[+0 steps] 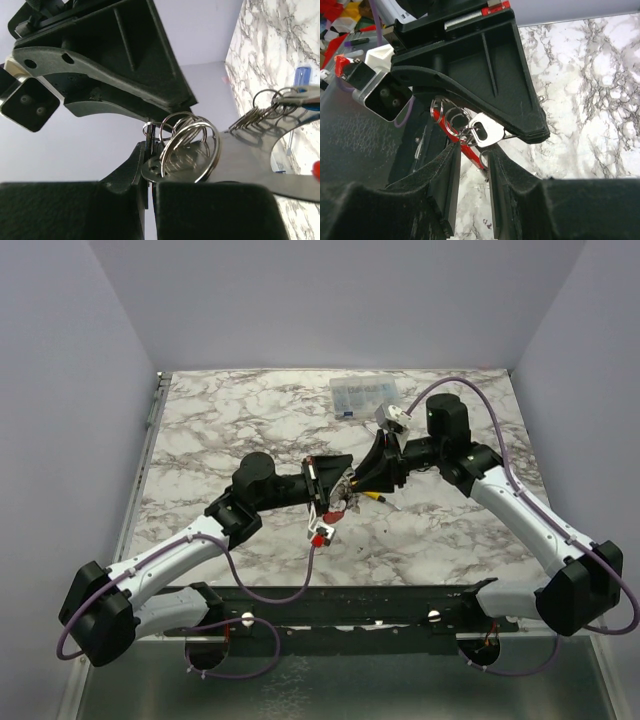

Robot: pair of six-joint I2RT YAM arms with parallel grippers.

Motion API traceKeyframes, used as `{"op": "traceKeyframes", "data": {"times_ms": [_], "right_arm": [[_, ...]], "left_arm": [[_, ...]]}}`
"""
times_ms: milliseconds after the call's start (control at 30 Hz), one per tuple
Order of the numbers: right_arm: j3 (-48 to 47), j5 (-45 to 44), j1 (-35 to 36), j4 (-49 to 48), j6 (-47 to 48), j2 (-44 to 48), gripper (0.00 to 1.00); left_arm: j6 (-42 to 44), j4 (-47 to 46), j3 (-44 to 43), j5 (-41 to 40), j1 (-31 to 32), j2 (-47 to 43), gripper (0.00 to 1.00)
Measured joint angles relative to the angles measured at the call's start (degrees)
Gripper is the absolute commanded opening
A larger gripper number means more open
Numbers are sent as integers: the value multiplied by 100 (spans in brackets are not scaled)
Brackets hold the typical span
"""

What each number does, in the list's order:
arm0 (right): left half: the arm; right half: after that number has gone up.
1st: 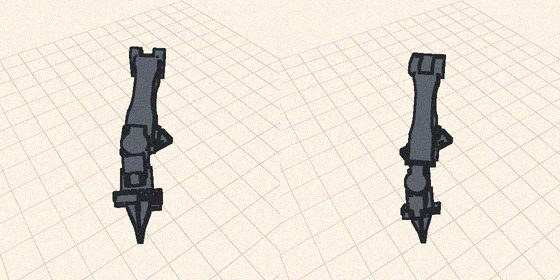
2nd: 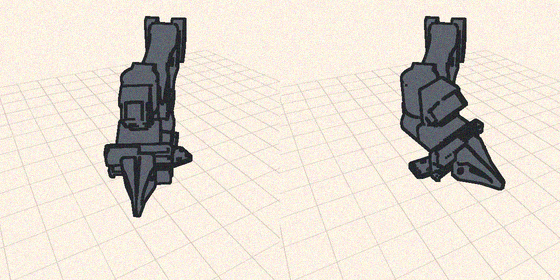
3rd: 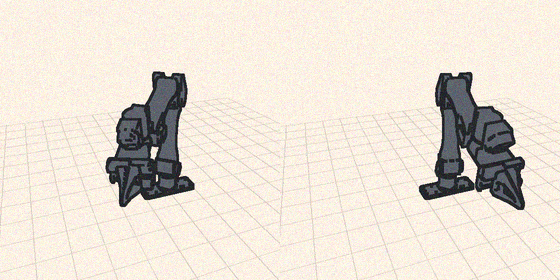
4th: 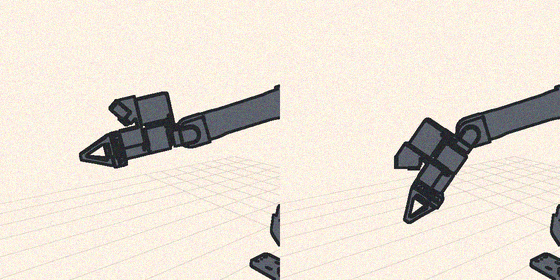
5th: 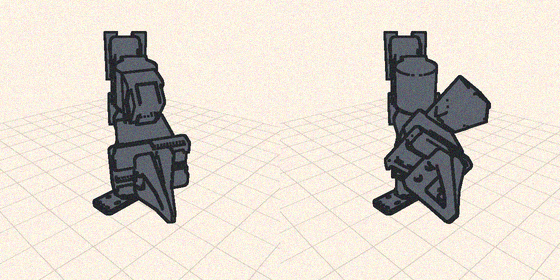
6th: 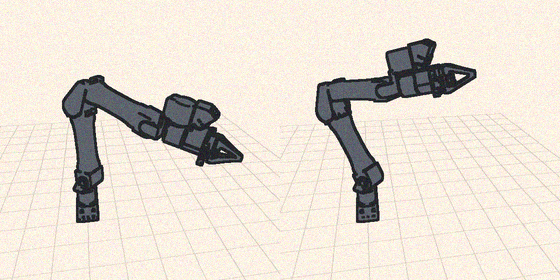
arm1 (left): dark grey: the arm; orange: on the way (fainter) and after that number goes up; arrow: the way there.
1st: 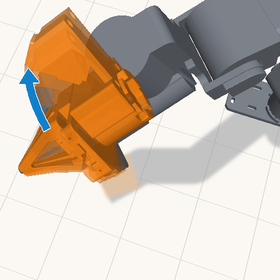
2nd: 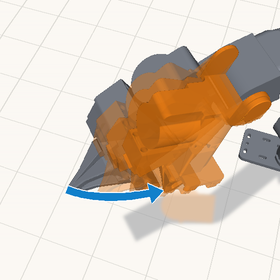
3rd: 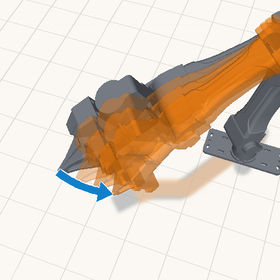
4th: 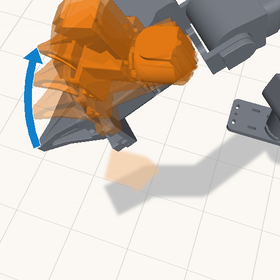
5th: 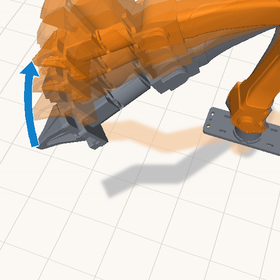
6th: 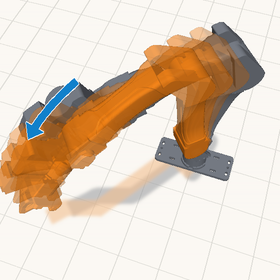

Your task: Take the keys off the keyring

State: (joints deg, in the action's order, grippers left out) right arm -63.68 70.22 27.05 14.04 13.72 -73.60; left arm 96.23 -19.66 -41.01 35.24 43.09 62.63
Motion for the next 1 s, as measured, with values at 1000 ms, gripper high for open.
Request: {"op": "traceKeyframes", "data": {"times_ms": [1000], "right_arm": [[15, -2, 2, 72, 131, 118, 45]], "left_arm": [[-192, -195, -72, -240, 2, 127, 0]]}}
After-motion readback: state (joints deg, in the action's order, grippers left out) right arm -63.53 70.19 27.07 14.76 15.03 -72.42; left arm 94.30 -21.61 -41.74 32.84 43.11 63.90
